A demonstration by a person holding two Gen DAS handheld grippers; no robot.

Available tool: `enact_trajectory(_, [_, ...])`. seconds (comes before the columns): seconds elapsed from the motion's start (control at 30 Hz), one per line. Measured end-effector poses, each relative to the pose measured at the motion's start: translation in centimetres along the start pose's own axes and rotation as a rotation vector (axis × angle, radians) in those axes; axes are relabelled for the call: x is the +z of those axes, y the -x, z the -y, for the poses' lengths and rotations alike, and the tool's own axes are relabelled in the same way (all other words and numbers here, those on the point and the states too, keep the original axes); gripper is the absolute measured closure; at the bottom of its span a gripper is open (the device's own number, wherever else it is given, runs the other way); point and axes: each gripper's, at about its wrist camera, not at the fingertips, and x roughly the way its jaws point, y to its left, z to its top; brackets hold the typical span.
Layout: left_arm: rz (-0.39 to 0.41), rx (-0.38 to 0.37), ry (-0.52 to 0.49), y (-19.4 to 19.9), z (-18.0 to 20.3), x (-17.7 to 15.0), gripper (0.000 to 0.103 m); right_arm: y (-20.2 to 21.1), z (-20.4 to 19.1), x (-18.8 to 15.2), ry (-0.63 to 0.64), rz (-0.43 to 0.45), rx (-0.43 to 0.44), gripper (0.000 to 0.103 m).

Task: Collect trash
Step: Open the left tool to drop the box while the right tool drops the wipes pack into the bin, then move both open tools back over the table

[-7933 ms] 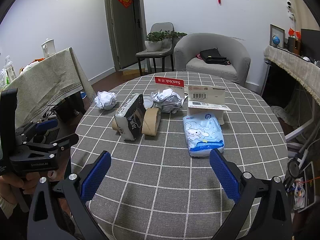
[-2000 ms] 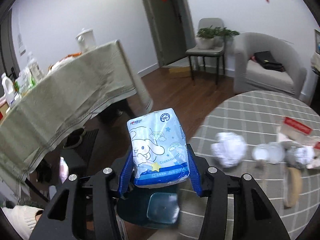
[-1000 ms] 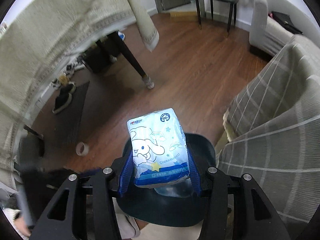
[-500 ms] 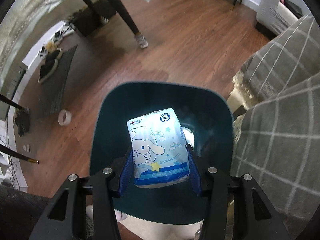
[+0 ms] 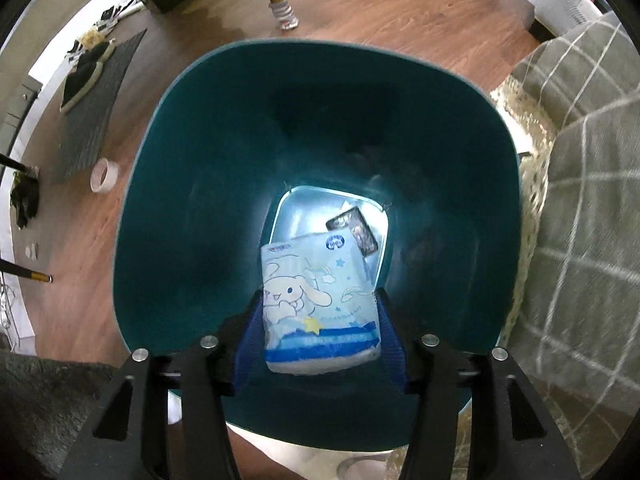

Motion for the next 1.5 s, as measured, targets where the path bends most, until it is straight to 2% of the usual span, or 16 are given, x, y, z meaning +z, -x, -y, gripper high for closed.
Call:
enact_trajectory(0.13, [0.046,-0.018,0.001,1.0,1.2,0.8,0.078,0.9,-0.1,-0.6,0.021,0.012,0.02,0.039])
enact_trajectory(0.3, [0.063,-0.022,0.008,1.3,1.9,1.3,0.077,3.5,-0.2,-0.8,0.04,0.071,0.033,0.039])
enact_trajectory(0.43, [0.067,-0.031,0.024,1.5,2.1,1.6,0.074,7.3,-0.3,-0.7,0.045,0.171,0.058,0.039])
enact_trajectory(0.6, [0.091,-0.001,0.016,1.8,2.0,2.3,0.071,12.1,-0.3,-0.6,0.053,0.294,0.08,0.039])
enact_trajectory(0.7, [0.109,0.024,0.007,2.1,2.1,2.7,0.065,14.7,-0.3,-0.7,0.064,0.36,0.09,0.039])
enact_trajectory(0.9, [0.141,0.019,-0.013,3.1,3.3,3.5,0.06,19.9,0.2,-1.0,0.082,0.497,0.074,0.039])
enact_trajectory(1.1, [0.166,-0.003,-0.002,3.8,4.8,4.2,0.048,24.7,2.2,-2.4,0.045,0.61,0.07,0.039])
enact_trajectory(1.27, [0.178,-0.005,-0.025,3.7,6.5,4.3,0.044,27.6,4.8,-4.6,0.004,0.687,0.017,0.039])
enact_trajectory(1.37, [0.171,-0.017,-0.033,3.2,7.7,4.3,0.042,28.6,6.8,-6.0,-0.04,0.719,0.038,0.039])
enact_trajectory(1.5, [0.165,-0.029,-0.054,2.3,9.4,4.3,0.039,29.5,9.0,-7.6,-0.078,0.755,-0.023,0.039])
